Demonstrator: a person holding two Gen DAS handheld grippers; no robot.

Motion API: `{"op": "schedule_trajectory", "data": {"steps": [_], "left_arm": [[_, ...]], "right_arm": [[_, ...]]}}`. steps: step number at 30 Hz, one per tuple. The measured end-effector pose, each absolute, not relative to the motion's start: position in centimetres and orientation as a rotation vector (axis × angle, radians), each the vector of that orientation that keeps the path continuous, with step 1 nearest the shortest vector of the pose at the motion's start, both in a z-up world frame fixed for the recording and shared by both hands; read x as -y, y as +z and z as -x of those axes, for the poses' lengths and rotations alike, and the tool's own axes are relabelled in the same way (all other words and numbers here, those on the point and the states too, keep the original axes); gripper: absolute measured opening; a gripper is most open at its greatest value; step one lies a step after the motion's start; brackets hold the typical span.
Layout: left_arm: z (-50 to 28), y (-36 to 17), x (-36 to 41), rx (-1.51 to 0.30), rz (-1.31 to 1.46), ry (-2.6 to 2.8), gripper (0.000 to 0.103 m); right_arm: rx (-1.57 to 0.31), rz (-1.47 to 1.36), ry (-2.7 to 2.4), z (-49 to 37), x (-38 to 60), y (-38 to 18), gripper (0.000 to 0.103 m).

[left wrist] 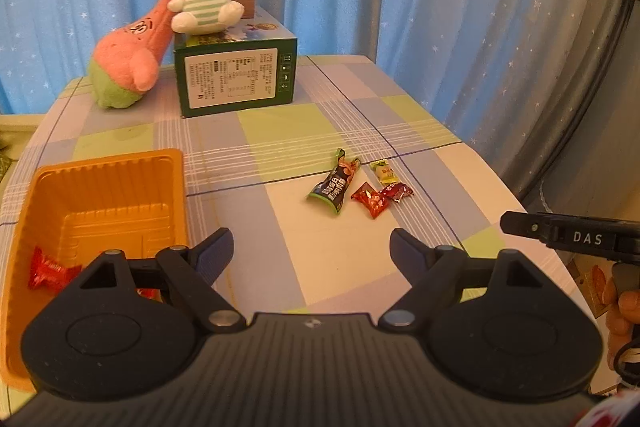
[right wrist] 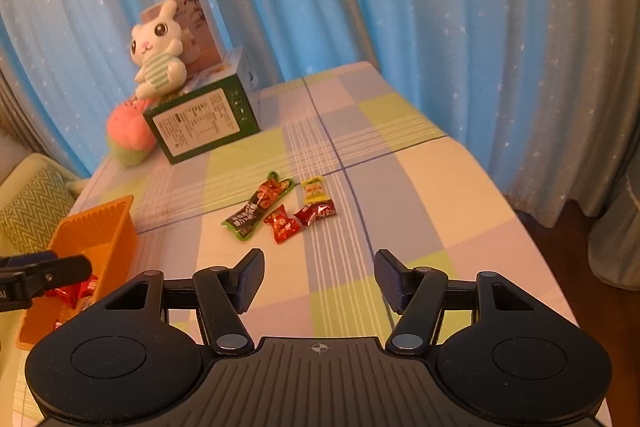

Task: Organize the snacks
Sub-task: 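Move both open tools back toward the remaining snacks on the table, then grasp the dark snack stick with the left tool while the right tool grasps a dark red candy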

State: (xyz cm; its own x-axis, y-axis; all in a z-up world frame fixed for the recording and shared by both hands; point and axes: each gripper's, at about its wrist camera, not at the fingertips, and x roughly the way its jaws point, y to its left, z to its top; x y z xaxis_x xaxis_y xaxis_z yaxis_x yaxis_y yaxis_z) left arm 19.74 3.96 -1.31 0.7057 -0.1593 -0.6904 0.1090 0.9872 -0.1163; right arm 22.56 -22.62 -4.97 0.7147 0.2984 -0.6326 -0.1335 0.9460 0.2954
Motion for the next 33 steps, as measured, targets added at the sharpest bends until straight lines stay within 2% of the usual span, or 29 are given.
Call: {"op": "schedule_trajectory", "data": {"steps": [12, 20, 26, 30, 33], "left_arm": [[-28.5, -5.8, -3.5, -0.833, 0.013, -0.178, 0.083], [-31.3, -6.8, -4.0, -0.831, 0.024, -0.18, 0.083], [-32.2, -7.6, -4.2, -0.842, 0.033, -0.178, 0.083], [-32.8, -8.2, -4.0, -0.851, 0.023, -0.175, 0.083], [-33.2, -8.5, -3.6, -0.853, 0.015, -0.182, 0.083]], "right_arm": [[-0.802, -0.311, 0.309, -31.4, 20.7, -10.7, 0.06], [-0.785, -0.323, 0.285, -35.4, 18.9, -14.3, 0.043], [-0.764, -0.339, 0.209, -37.2, 18.1, -15.6, 0.041], [-0.759, -0.223, 0.183, -38.1, 16.6, -15.4, 0.041], [-0.764, -0.096, 0.183, -38.1, 15.5, -15.5, 0.033]]}}
